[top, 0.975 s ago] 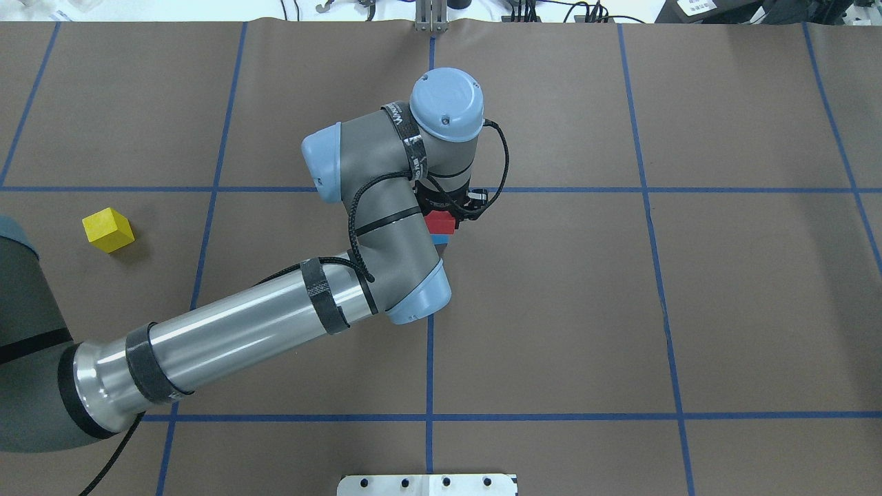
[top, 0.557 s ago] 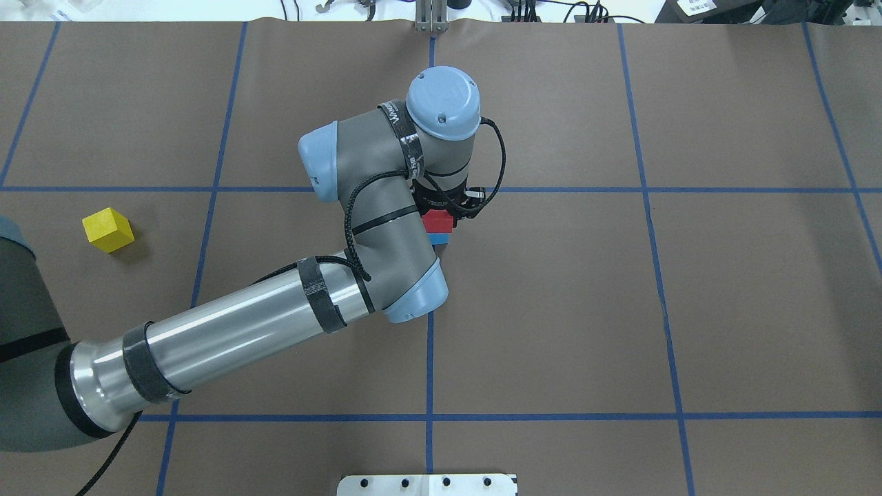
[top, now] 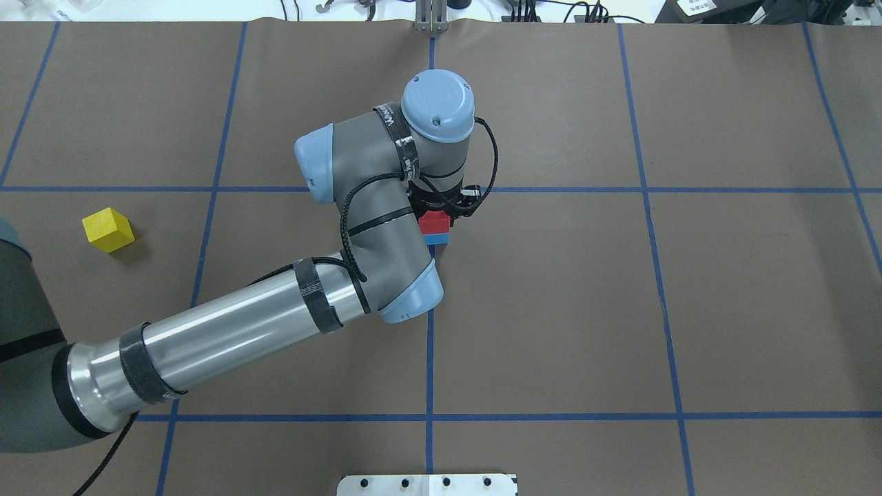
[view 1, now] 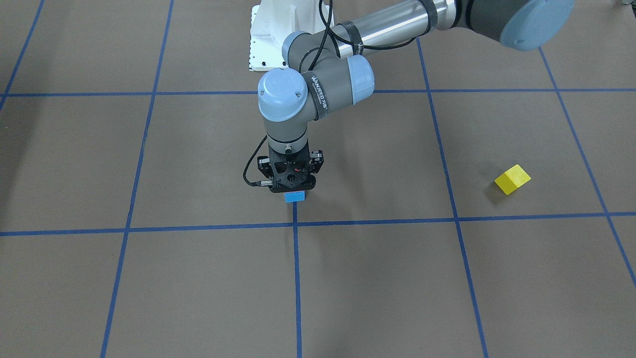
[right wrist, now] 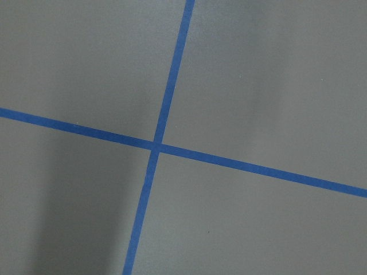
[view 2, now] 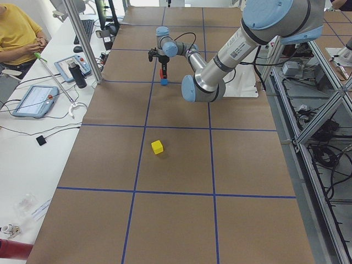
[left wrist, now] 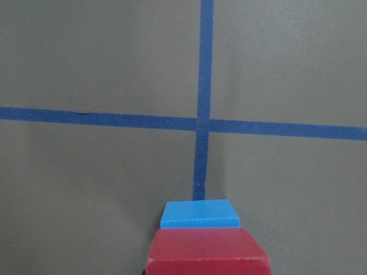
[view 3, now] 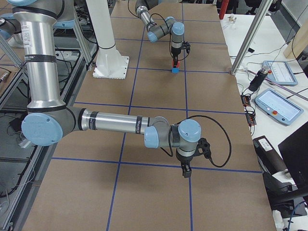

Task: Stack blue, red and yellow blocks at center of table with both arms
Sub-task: 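Carry the red cube with the left gripper onto the blue cube, then open the left gripper and move it back toward the yellow cube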

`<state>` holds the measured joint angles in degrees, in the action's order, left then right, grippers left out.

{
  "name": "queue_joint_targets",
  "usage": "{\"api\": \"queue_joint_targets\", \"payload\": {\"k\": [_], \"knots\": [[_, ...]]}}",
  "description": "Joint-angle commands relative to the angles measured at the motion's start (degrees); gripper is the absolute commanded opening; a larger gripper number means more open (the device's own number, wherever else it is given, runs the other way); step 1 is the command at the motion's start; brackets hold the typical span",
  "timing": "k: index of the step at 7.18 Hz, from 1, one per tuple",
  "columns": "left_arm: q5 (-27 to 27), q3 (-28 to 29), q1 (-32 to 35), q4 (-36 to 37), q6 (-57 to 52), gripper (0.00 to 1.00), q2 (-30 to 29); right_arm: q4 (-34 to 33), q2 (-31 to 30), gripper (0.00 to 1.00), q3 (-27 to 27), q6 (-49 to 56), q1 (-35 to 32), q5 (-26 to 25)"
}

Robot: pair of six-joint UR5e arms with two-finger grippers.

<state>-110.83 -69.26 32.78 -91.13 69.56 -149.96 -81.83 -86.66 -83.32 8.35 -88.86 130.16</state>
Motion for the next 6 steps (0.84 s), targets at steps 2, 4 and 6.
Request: {"api": "queue_joint_targets", "payload": {"k": [2,4,6], "knots": [[0.1,0.0,-0.1,-0.3,0.1,0.77,0.0,0.0,0.0,1.0,0.1,0.0,0.0,-0.1],[0.1,-0.3,0.1,-1.6,-0.5,0.99,0.2,0.0,0.0,1.0,0.1,0.0,0.0,0.0],[-3.6,-7.3,3.2,1.1,-1.3,1.0,2.4,-0.1,0.0,1.0,0.1,0.0,0.0,0.0]]}}
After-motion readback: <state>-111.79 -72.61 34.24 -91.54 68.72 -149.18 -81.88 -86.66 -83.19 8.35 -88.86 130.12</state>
